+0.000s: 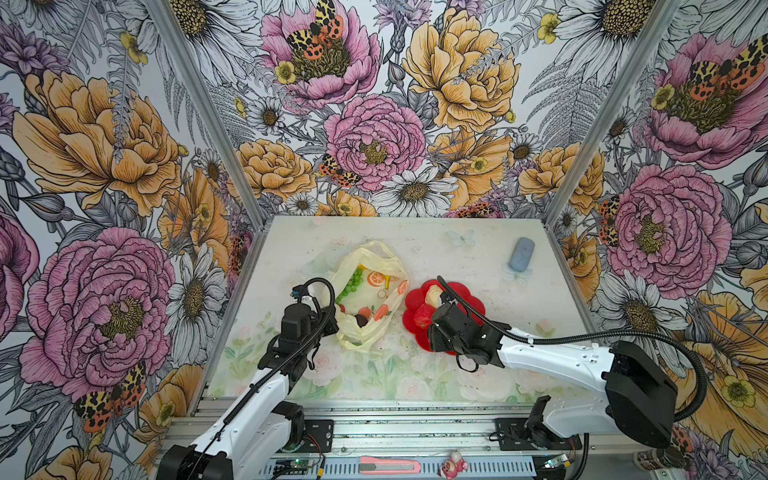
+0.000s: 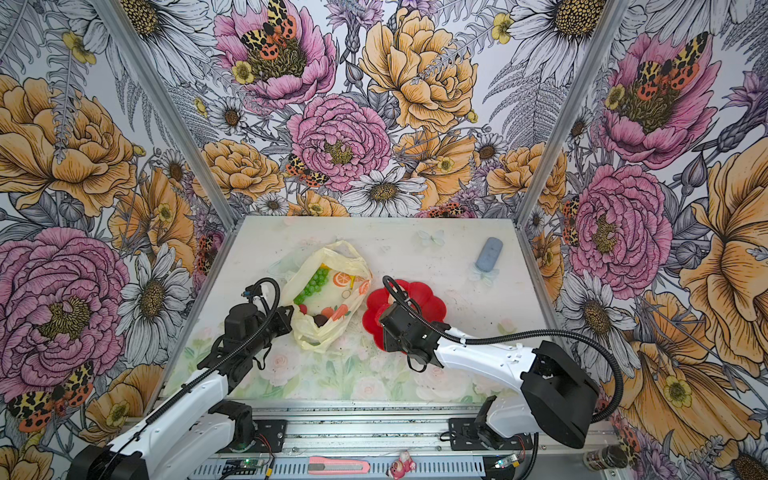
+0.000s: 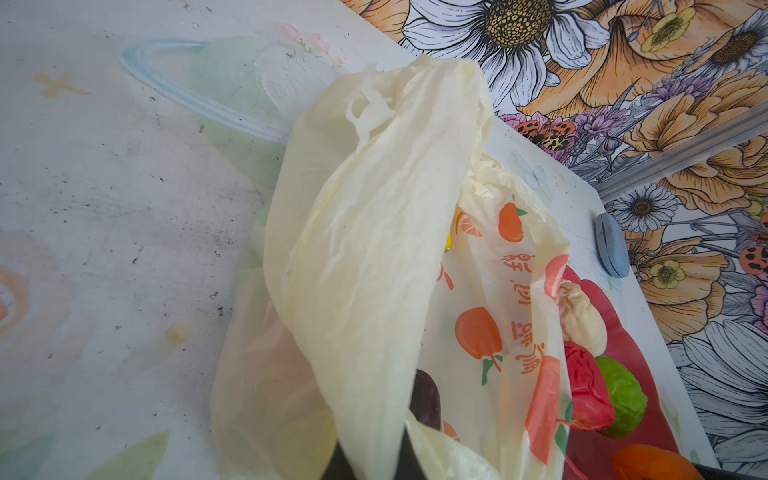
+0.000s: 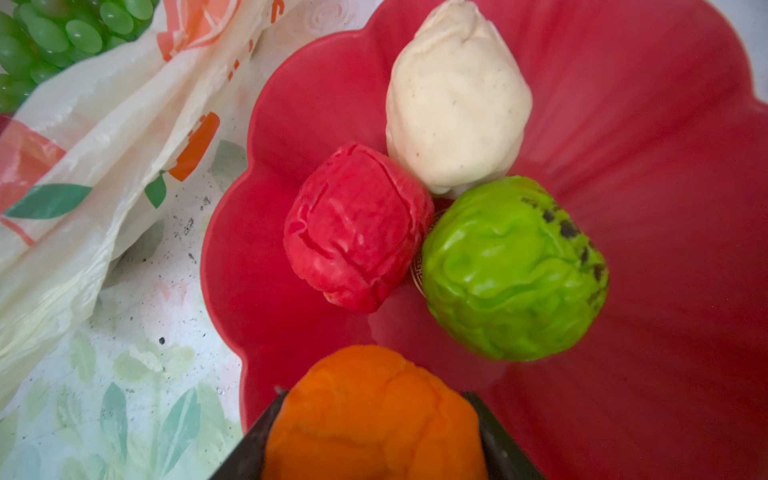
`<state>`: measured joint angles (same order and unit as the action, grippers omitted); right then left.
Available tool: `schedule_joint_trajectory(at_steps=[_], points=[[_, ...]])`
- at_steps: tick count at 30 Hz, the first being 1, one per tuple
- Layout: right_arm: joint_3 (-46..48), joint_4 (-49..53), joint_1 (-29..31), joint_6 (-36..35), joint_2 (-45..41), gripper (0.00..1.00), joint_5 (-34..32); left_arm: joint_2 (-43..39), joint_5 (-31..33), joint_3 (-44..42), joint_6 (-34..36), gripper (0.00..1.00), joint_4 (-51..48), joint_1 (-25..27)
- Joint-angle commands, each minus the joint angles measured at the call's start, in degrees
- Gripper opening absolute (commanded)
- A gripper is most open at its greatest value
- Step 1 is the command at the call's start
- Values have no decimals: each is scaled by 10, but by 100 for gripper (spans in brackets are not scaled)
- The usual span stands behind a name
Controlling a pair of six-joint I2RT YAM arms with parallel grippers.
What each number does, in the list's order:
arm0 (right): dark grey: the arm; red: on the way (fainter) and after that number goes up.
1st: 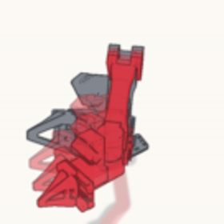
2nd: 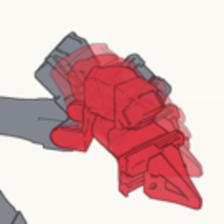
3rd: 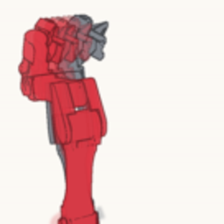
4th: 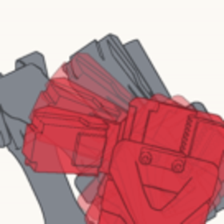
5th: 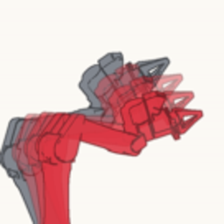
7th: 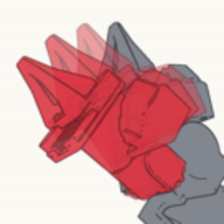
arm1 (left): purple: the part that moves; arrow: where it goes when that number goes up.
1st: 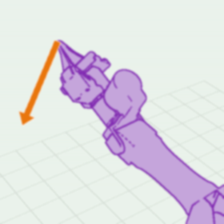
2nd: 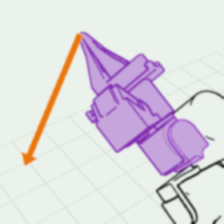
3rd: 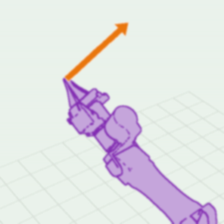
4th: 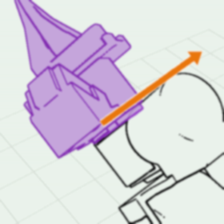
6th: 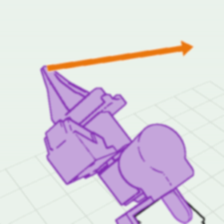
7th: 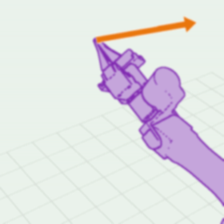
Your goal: Take the fake fruits out of the plastic bag
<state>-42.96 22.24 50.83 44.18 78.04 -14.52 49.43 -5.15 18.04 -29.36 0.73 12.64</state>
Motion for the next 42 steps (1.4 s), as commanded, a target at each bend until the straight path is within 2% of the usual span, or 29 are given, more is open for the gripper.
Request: schedule_joint_trajectory(at_steps=[1,15,18,22,37,42], points=[[6,-37,2,11,12,58,-26,-7,5,-7,14,0,19,6],[-5,-50,2,13,55,64,-44,-7,6,-7,15,0,21,9],[-5,-50,2,13,55,68,-44,-7,6,-7,16,0,21,10],[-2,-50,2,12,53,80,-43,-7,7,-7,16,0,21,10],[0,-23,-4,-3,-16,91,-52,1,23,-1,18,0,16,13],[-7,-9,-20,-25,-67,92,-72,37,27,59,26,0,-14,29]])
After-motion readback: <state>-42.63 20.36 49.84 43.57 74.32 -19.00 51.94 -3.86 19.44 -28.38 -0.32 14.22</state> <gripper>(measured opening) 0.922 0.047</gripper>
